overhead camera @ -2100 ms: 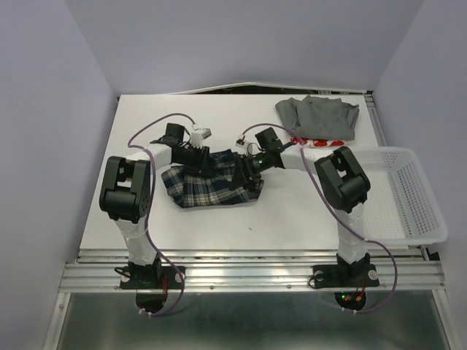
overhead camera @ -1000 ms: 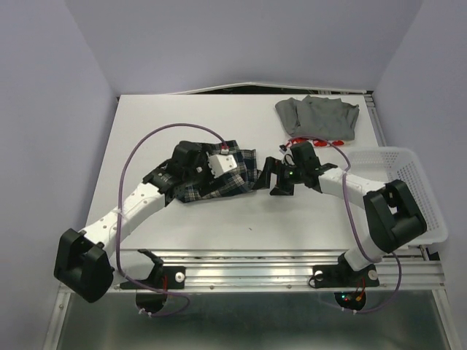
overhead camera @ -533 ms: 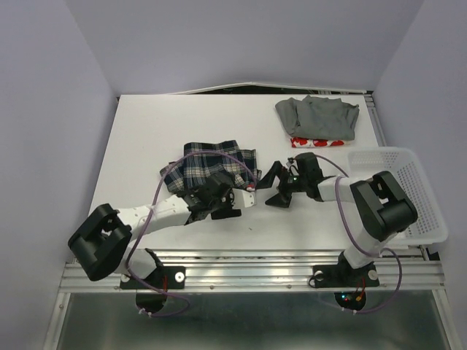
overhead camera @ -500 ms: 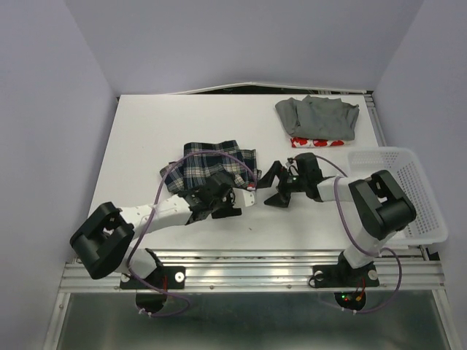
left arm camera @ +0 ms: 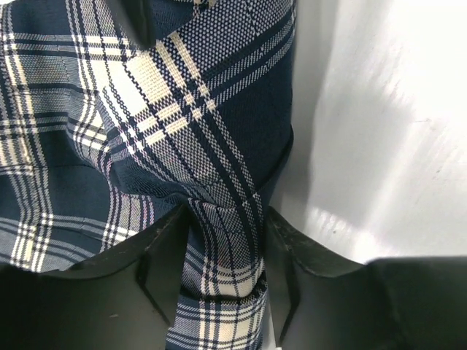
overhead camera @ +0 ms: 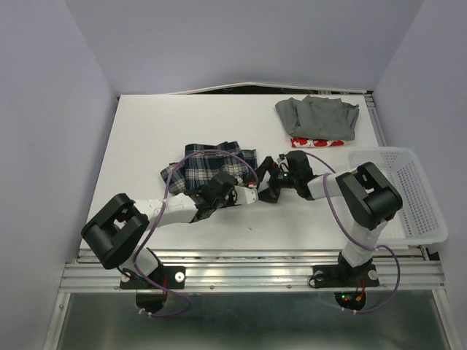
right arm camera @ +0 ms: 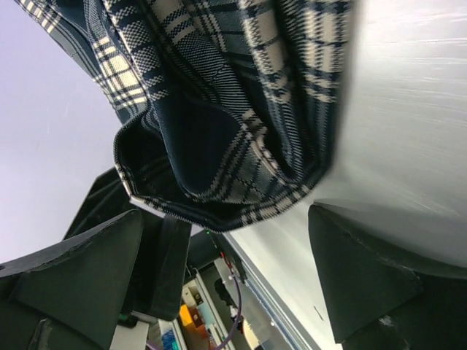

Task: Fold and stack the skirts
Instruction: Neatly place the folded skirt to the corner

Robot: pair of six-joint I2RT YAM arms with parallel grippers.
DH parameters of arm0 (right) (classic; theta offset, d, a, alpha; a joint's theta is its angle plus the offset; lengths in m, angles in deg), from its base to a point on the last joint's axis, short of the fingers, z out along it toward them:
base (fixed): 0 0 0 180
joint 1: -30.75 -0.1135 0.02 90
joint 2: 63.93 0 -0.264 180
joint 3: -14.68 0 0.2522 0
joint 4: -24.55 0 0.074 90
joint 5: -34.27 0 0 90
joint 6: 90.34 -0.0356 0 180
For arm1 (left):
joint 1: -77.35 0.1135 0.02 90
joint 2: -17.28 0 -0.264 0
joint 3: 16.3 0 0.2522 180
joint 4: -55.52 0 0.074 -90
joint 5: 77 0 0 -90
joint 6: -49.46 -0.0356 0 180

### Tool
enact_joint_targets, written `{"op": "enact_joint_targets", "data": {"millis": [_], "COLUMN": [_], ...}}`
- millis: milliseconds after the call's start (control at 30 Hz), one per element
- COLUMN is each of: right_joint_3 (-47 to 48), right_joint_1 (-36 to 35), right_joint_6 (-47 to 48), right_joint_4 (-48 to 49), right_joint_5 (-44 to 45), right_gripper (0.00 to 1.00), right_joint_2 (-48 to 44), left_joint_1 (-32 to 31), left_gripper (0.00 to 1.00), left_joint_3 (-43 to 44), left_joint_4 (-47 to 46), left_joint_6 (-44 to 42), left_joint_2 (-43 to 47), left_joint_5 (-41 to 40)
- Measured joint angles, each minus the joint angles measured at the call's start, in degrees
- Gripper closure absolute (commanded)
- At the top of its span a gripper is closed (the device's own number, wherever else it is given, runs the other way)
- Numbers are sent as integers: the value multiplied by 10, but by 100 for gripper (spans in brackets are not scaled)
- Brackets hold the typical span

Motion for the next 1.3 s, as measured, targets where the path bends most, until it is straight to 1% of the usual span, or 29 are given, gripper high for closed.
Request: {"op": "enact_joint_targets", "data": {"millis": [67, 233, 300, 367, 433, 467, 533, 700, 867, 967, 1100, 1133, 1167, 1200, 1267, 1300], "right_joint_3": [4, 10, 16, 22, 26, 29, 34, 40, 48, 63, 74, 75, 75, 75, 75, 75], "right_joint_1": [-11, -30, -40, -45, -50, -51, -52, -55, -63, -73, -88, -91, -92, -94, -94, -95], "right_joint_6": [-9, -23, -29, -33, -37, -38, -40, -41, -38, -17, 14, 26, 33, 47, 64, 72], "right_joint_4": [10, 45, 61, 71, 81, 88, 105, 188, 249, 282, 323, 332, 337, 341, 343, 343], "right_joint_5": [5, 22, 31, 37, 46, 53, 65, 92, 113, 123, 136, 138, 141, 143, 145, 149], "right_gripper": [0, 0, 0, 0, 0, 0, 0, 0, 0, 1, 11, 19, 24, 31, 42, 55], "right_joint_2": [8, 26, 39, 47, 53, 57, 66, 99, 127, 146, 167, 170, 172, 176, 181, 184], "left_joint_1": [5, 22, 30, 37, 42, 44, 46, 50, 54, 57, 61, 62, 63, 64, 65, 67], "left_gripper": [53, 67, 81, 88, 94, 100, 100, 100, 100, 100, 100, 100, 100, 100, 100, 100], "left_joint_3": [2, 17, 26, 31, 36, 36, 37, 37, 37, 37, 39, 39, 39, 39, 39, 40], "left_joint_4": [1, 10, 14, 18, 21, 22, 24, 26, 27, 31, 34, 35, 35, 36, 37, 38], "left_joint_6": [5, 17, 23, 26, 28, 27, 25, 15, 9, 3, -6, -10, -11, -13, -16, -18], "left_joint_2": [0, -1, -4, -6, -7, -7, -7, -7, -7, -7, -12, -13, -13, -14, -15, -15], "left_joint_5": [14, 55, 71, 85, 98, 104, 111, 125, 136, 142, 146, 148, 149, 152, 156, 160]}}
